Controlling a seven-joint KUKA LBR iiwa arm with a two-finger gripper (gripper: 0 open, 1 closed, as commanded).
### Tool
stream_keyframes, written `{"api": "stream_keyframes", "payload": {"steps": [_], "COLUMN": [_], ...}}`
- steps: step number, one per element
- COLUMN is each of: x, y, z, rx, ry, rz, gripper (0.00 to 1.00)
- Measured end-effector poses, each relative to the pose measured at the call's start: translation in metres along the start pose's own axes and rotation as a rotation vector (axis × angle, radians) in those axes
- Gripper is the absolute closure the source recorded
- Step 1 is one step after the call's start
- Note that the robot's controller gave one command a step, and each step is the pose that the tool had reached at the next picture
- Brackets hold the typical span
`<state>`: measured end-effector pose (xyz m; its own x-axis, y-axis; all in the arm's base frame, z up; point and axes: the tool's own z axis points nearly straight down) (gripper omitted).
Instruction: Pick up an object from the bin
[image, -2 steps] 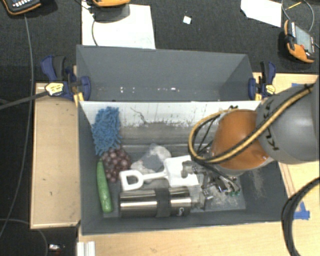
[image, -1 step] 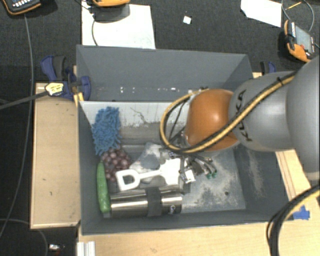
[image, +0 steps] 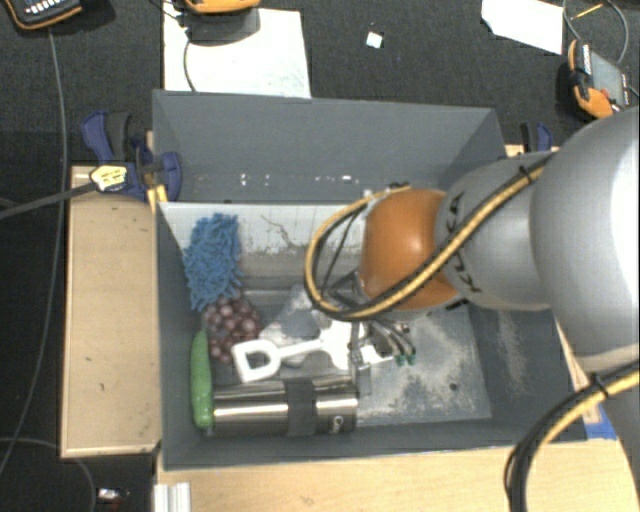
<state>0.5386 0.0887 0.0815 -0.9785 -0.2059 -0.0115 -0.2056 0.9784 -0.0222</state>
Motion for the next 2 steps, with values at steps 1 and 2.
{"api": "stream_keyframes", "payload": {"steps": [1, 2], "x": [-0.0171, -0.0173], "y": [0.0328, 0.0328], "z": [0.0032, 0.0033], "rx": [0.006, 0.006], "ry": [0.001, 0.0], "rz": [-0.354, -0.354], "gripper": [1.0, 1.0]}}
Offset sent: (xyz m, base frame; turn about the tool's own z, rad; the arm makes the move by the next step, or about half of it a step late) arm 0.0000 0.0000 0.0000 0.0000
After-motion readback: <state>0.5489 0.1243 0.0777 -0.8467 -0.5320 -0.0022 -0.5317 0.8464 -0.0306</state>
